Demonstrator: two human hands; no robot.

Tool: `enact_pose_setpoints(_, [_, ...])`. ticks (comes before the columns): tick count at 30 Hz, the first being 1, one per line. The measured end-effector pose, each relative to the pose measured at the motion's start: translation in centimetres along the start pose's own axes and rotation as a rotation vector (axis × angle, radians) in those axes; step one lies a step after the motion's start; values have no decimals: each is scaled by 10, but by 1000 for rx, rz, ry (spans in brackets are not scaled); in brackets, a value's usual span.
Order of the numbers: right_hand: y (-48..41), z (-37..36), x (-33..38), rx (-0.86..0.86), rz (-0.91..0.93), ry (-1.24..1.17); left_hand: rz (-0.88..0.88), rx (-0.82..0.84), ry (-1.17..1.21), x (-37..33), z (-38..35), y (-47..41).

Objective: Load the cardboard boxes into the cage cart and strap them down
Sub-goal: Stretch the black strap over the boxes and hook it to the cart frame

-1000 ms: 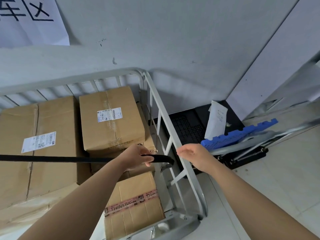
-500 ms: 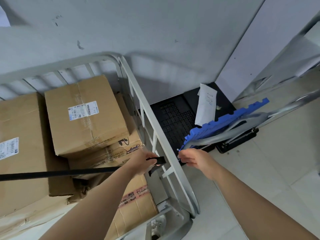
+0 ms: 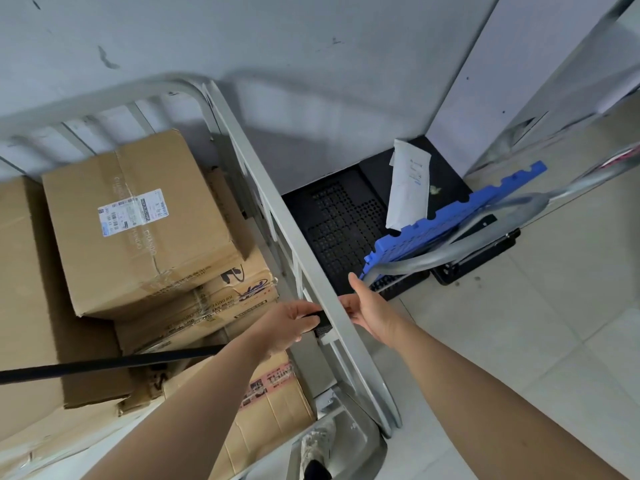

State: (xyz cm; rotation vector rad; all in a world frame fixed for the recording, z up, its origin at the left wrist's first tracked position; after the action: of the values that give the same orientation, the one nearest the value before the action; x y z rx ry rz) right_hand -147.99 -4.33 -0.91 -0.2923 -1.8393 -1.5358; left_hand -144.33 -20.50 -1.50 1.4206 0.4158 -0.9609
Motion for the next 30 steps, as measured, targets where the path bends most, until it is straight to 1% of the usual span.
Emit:
enact_pose_setpoints(5, [8,22,-7,-3,51,-52,-18,-19,-5,4,5,4])
enact_pose_setpoints(7, [17,29,-15,21,45,-79,-21,-76,-35,4,7,5])
enact_pose_setpoints(12, [56,22,-28,119,-47,-218,-6,-212,-80,7,24,20])
enact_pose_setpoints(14, [66,18,-27,105,-37,-227,-13,-215,-103,4,26,29])
enact_pose_setpoints(17, [77,15,-24,60,-67,-257,-25,-225,-209,-4,24,41])
enact_pose_setpoints(20, [82,10,-21,-2,-107,-259,-106,-302,-383,-13,23,55])
enact_pose_setpoints(22, [83,6,-19,-31,-124,-218,-244,-414,-531,-12,19,66])
enact_pose_setpoints(23, [84,4,-18,-43,-129,-196,-316,-432,-563,-10,13,71])
enact_pose_setpoints(24, [83,3,-17,-53,-130,-185,-358,-397,-554,-6,5,75])
enact_pose_setpoints(25, [83,3,-18,-63,-132,-189,-361,-321,-525,-2,-6,76])
enact_pose_setpoints(26, [83,3,-19,-72,-131,-203,-337,-241,-516,4,-17,76])
enact_pose_setpoints(27, [83,3,-20,-83,-127,-215,-325,-187,-556,10,-28,73])
enact_pose_setpoints(29, [83,4,-24,-106,-103,-206,-325,-106,-632,16,-48,67])
enact_pose_setpoints(30, [82,4,-25,-116,-79,-179,-304,-43,-603,18,-56,65])
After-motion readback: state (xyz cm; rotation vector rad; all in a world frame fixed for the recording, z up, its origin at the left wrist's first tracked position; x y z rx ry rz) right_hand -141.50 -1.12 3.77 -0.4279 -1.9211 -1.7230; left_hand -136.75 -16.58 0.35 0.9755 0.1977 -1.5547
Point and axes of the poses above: each hand's wrist, its own y-axis away from the middle knuckle, its own z-axis out of the back of the hand, x = y × z, the point moved 4 cm from there along -y, towards the middle knuckle, and after that the axes turned 4 degrees about -x, right-handed, at the moved point
